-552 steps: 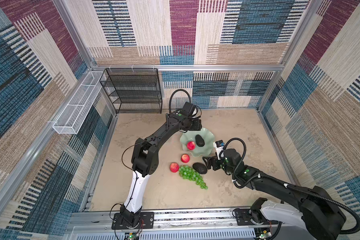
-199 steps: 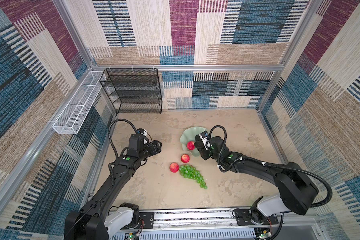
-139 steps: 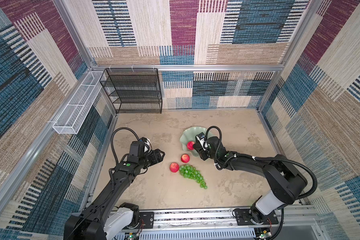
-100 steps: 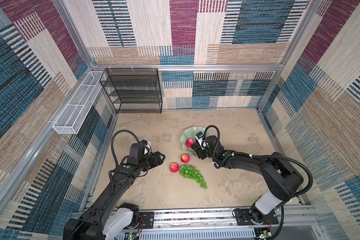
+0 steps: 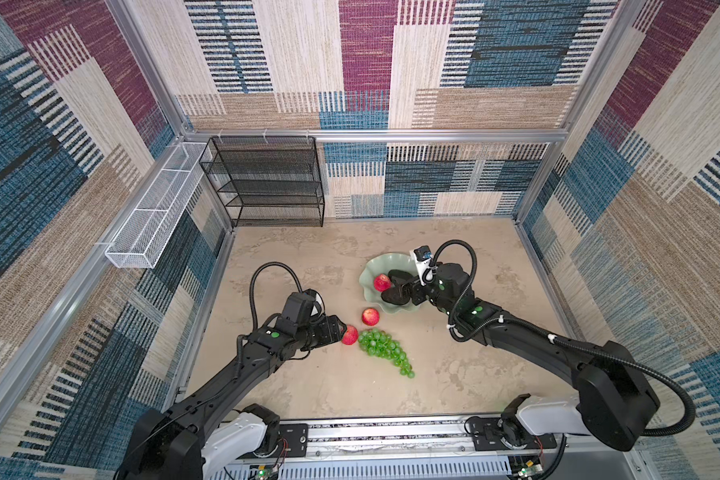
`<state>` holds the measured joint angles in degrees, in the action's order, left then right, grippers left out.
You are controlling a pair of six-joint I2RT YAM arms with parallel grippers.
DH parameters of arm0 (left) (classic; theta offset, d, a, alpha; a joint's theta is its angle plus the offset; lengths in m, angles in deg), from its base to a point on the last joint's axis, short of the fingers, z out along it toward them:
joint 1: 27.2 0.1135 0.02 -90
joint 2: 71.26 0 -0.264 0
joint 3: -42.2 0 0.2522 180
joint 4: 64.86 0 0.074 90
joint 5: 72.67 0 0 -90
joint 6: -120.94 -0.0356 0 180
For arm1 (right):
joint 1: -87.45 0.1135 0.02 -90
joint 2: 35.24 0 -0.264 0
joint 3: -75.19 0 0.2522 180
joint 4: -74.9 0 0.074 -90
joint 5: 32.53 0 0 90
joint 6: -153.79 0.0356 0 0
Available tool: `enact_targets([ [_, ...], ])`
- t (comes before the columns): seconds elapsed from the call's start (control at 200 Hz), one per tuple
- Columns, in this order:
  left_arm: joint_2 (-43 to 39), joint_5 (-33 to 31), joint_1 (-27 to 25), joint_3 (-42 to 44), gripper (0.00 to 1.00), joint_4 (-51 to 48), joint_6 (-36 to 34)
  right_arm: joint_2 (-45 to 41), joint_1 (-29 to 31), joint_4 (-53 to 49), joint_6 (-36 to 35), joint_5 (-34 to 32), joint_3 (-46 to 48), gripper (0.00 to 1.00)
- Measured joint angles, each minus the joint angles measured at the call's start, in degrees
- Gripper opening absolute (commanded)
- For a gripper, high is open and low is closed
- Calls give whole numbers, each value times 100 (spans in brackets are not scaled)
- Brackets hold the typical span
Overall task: Place and organize the fake fruits in the fruit bowl
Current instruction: 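Grasp the red apple beside the grapes with the left gripper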
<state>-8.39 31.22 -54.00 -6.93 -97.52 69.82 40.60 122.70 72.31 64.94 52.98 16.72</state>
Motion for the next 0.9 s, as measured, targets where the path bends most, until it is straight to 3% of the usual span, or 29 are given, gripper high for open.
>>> enact_targets([
  [0.471,1263,-516,-393,-116,71,505,35,-535,-2,-52,501,42,573,99],
  [0.691,1606,-599,-396,-223,44,697,96,-527,-7,-52,505,37,573,99],
  [0.902,1255,-614,-396,-271,42,619,44,-411,-13,-20,621,-28,640,99],
])
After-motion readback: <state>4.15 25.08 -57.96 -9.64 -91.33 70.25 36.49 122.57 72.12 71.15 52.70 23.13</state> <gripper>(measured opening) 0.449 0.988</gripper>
